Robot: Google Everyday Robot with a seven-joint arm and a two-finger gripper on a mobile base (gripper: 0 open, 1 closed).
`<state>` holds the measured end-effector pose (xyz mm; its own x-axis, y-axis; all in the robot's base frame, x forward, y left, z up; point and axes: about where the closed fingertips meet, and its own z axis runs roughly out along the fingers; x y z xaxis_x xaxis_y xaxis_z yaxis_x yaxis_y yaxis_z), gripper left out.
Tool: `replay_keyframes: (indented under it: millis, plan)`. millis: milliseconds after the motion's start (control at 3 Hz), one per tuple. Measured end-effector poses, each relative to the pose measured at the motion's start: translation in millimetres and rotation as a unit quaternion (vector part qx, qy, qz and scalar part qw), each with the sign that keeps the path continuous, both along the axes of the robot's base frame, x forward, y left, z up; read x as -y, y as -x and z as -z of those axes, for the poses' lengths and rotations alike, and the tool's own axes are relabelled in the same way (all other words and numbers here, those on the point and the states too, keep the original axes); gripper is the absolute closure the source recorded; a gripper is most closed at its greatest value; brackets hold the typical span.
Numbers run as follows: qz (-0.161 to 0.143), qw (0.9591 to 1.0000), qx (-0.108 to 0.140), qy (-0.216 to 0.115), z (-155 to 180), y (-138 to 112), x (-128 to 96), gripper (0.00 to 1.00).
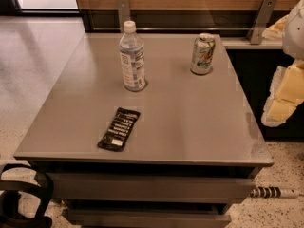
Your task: Pick 7up can
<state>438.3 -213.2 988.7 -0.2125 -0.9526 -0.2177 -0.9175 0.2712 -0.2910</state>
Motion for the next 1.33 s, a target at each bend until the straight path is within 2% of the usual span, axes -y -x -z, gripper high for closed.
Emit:
replay_keyframes:
  millis: [333,667,1000,1333]
  plan:
    - [0.000,1.0000,0.000,0.000,-0.1,0.0,0.0,0.00]
    - [0.004,0.9999,0.011,-0.006,-2.4,-7.1,4.7,0.00]
    - [0.089,0.9946,0.038,-0.038,-2.5,-38.4,48.4,0.00]
    - [0.158,0.9805,0.075,-0.090,1.1,-63.0,81.2,0.00]
